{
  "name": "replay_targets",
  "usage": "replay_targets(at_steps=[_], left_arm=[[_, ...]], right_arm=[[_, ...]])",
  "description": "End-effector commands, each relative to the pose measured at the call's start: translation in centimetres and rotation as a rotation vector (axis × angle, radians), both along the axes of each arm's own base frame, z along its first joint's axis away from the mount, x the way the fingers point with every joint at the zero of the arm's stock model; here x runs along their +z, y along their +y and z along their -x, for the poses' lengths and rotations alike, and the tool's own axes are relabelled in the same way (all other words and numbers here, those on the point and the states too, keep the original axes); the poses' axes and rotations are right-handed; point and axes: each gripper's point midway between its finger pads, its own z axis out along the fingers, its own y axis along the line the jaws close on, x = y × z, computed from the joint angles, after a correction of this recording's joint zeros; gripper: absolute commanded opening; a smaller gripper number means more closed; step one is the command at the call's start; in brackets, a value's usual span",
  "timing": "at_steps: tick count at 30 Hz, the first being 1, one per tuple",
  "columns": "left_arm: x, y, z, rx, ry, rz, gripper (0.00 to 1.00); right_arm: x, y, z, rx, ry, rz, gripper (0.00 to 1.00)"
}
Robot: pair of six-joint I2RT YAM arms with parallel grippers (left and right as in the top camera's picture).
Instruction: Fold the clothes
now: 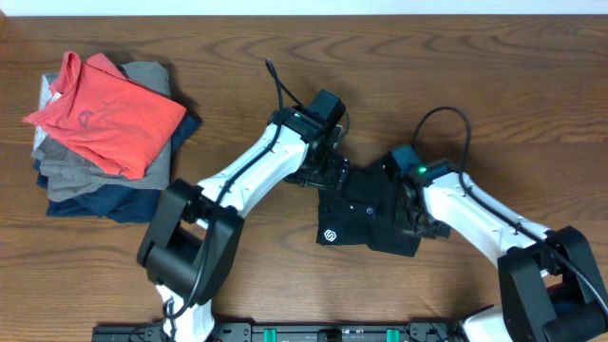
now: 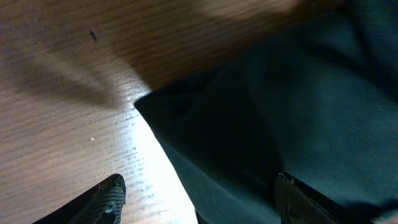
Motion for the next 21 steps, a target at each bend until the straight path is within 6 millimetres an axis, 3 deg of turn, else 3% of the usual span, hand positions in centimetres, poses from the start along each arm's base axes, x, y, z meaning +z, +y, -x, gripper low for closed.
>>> replay_targets(at_steps=[1,7,10,14,18,21], left_arm=[[-2.7,0.9,0.6,0.01,0.06,-0.062,0.78],[-5.3,3.1,4.4,0.026,0.254,-0.195,0.77],[-4.9,4.8,7.0,0.1,0.377,-0.285,0.77],[-3.6,4.7,9.2,0.197,0.503,-0.289,0.77],[-2.0,4.3,8.2,0.231,0.44,-0.251,0.77],[0.1,5.0,6.0,0.276,0.325,-0.232,0.77]], right_arm=[[-0.1,-1.2,-1.7,-0.062,-0.069,0.023,0.12],[0.0,0.6,-5.8,0.09,-0.2,-0.062,0.19],[0.2,0.8,-7.5,0.156,-0.254,-0.073,0.23],[0.7,0.1,-9.5,0.182,-0.318,-0.077,0.3],[2.1,-0.9,-10.0,0.152,-0.311,-0.077,0.31],[4.0,0.0,-9.5,0.151,-0.282,-0.148,0.32]])
